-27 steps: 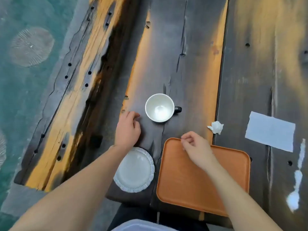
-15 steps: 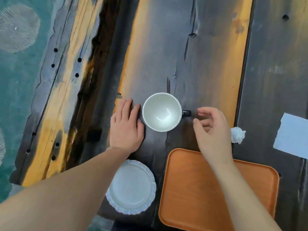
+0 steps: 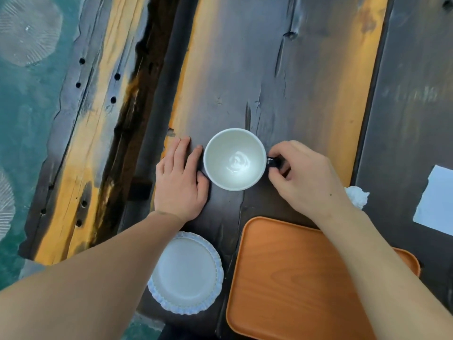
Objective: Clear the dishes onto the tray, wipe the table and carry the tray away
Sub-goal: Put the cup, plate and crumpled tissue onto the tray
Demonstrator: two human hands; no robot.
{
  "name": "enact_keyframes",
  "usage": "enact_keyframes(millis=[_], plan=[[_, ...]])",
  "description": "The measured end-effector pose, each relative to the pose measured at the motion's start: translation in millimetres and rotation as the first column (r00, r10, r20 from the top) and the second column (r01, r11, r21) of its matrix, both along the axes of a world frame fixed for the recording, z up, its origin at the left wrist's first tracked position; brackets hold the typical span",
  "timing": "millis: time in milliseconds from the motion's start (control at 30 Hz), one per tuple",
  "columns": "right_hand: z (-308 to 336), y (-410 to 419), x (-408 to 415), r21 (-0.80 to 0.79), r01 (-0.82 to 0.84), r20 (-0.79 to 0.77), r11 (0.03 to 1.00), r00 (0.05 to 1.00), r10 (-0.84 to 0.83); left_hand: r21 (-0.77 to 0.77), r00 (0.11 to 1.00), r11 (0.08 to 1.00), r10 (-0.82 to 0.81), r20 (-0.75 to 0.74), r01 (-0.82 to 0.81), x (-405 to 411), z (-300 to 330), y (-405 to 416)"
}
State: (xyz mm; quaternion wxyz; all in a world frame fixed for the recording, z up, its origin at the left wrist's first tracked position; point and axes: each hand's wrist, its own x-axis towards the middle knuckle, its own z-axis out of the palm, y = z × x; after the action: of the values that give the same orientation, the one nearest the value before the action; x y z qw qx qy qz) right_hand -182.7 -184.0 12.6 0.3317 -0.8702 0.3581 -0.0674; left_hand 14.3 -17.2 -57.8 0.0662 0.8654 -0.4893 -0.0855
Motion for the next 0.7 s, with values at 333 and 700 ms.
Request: enact_keyframes(millis=[333,700], plan=[[-15.1,16.5,-16.3,0.13,0.173,0.157,0.976,0.969,-0.192,-0.024,1.0,1.0,0.007,0.004,-0.007,-1.6,0.8,-0.5],[-12.7,23.0,-53.9,0.23,0.299,0.201,0.926,0.917,-0.345,-0.042,1.0,0.999,0.007,0.017,-0.007,-3.0,0.5,0.5]])
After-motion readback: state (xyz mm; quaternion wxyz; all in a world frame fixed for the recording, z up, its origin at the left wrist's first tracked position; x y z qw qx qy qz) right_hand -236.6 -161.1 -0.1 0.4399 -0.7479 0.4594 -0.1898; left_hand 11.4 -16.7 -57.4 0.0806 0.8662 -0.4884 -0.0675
